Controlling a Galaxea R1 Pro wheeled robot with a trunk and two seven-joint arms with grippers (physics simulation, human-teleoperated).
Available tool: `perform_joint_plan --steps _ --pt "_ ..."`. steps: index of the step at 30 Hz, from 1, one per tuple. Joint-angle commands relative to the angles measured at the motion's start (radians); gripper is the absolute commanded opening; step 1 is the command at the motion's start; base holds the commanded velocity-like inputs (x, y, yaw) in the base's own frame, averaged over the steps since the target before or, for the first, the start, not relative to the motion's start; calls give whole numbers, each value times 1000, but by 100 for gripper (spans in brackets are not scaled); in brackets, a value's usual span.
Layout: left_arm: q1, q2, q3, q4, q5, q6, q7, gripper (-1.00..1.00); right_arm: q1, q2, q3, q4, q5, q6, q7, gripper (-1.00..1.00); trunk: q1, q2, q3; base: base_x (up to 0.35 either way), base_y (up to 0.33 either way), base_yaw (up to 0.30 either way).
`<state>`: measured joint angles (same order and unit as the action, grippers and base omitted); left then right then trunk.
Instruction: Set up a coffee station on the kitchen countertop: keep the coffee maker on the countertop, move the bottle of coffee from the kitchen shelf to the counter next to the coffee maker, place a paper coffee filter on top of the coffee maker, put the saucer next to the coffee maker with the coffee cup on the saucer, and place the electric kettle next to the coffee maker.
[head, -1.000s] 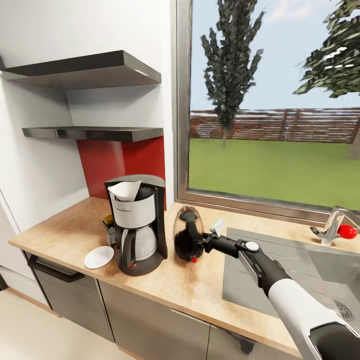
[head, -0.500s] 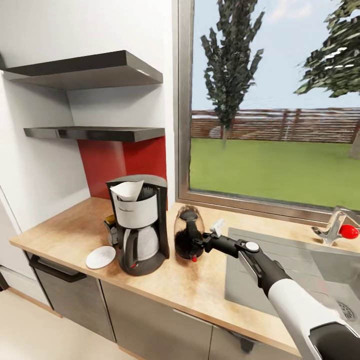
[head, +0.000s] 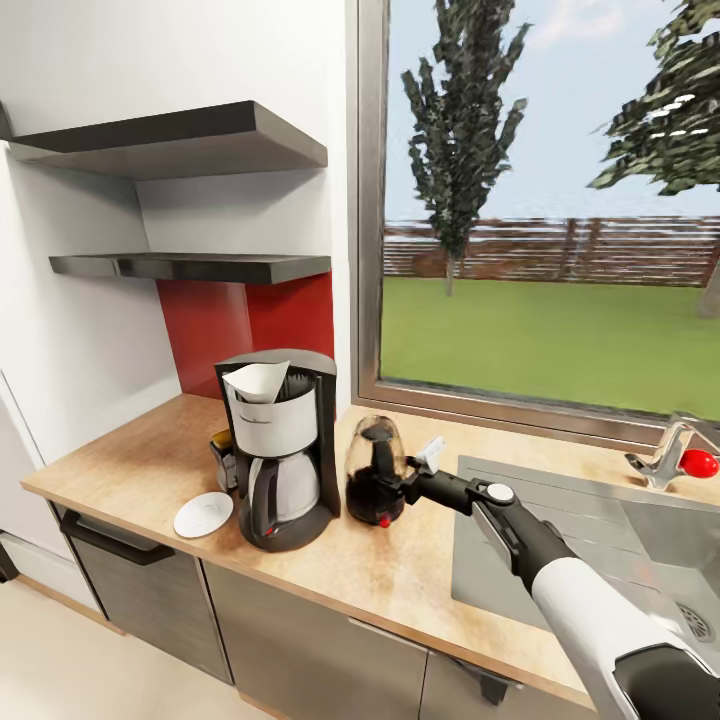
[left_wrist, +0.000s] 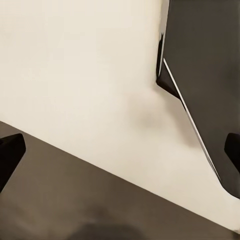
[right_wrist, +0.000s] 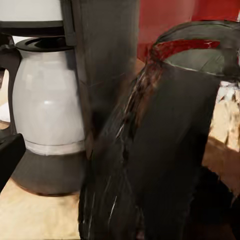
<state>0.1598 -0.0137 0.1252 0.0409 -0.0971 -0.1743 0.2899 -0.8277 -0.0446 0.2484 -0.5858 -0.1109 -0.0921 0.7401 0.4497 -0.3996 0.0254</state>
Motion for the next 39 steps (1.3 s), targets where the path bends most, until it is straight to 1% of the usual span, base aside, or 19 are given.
perform_joint_plan --steps 1,18,39 --pt "0 0 8 2 -10 -5 5 100 -1 -1 7 1 -10 -3 -1 100 0 -1 0 0 0 0" --pt "0 0 8 2 -10 -5 5 100 -1 -1 6 1 -10 -3 -1 100 0 -1 0 -8 0 0" --pt "-5 -3 7 0 -9 -6 4 100 -1 -1 6 1 -12 -3 -1 100 0 -1 0 -319 0 0"
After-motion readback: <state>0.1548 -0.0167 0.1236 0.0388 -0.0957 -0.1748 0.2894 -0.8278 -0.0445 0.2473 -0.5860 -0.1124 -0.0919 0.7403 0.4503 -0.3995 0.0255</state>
